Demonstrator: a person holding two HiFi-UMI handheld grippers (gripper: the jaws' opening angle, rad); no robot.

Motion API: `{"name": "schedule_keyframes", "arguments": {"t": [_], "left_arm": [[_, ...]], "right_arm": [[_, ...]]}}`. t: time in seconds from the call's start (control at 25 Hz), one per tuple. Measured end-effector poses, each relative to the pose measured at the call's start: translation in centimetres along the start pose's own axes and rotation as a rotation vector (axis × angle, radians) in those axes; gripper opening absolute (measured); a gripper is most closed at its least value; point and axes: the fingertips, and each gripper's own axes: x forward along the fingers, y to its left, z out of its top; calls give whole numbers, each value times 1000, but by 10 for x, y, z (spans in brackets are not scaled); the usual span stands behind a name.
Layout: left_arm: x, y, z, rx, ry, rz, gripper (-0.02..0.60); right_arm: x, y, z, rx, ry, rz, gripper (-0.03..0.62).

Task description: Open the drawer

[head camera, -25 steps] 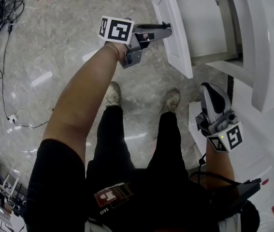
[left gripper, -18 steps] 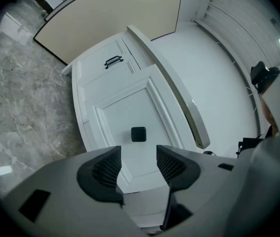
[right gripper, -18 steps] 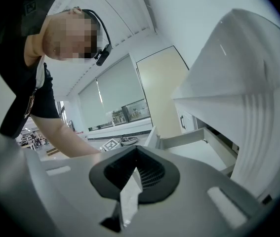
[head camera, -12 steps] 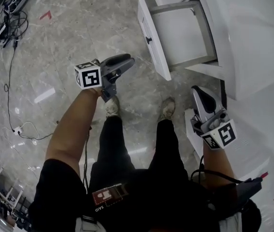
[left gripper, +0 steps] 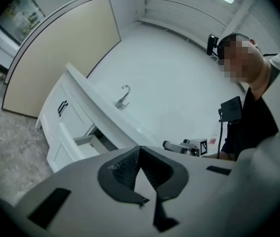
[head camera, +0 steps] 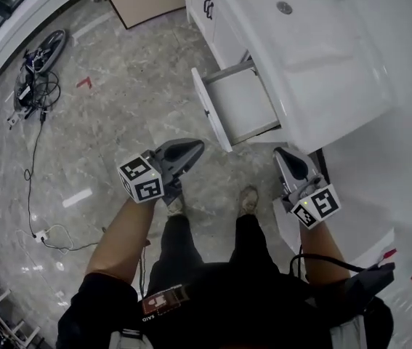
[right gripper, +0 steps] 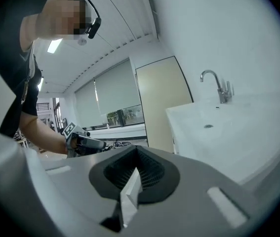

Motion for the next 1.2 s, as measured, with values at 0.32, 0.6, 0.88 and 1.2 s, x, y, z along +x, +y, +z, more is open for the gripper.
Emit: {"name": "schedule_keyframes", "arguments": {"t": [0.32,0.6,0.88,1.2], "left_arm": [[-19,-120,125,148,-88,-40,0],[-48,-217,186,162,-152,-55,0],[-61,-273,229,249,-168,-62,0],[-87,-313,280,342,-233,-22,0]], "right_arm": [[-32,24,112,-39,-59,-22,-2],[-66,75,182,-32,-42,10,-2],[-81,95,251,-39,-64,5,-2],[-104,104,316,-79,-107,0,-2]]}}
